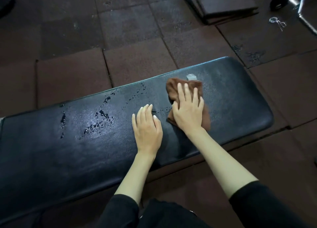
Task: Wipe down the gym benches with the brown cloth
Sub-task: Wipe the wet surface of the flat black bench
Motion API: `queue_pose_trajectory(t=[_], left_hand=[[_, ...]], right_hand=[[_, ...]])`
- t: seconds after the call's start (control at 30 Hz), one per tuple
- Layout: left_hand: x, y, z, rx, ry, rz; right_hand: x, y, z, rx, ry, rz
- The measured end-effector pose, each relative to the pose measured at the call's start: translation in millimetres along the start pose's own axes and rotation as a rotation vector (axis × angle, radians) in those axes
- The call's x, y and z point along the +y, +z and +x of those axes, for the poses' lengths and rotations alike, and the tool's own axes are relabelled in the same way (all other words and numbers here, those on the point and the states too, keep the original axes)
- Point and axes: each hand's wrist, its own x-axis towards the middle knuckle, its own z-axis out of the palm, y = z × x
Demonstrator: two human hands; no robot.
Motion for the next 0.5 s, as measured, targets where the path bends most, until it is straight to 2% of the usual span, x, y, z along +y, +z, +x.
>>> queue_pose_trajectory(t=[0.1, 0.17, 0.33, 0.5], left_hand=[[-3, -5, -5, -0.001, 0.013, 0.022], [-10, -11, -12, -0.005, 0.022, 0.043], [-37, -31, -27, -0.016, 0.046, 0.106], [-64, -46, -40, -0.025, 0.083, 0.199]], right_hand=[[22, -4, -9, -0.023, -0.206, -0.040], [43, -9, -13, -0.017, -0.230, -0.049], [78, -19, -21, 0.058, 0.141, -0.017], [41, -10, -21, 0.079, 0.340, 0.004]])
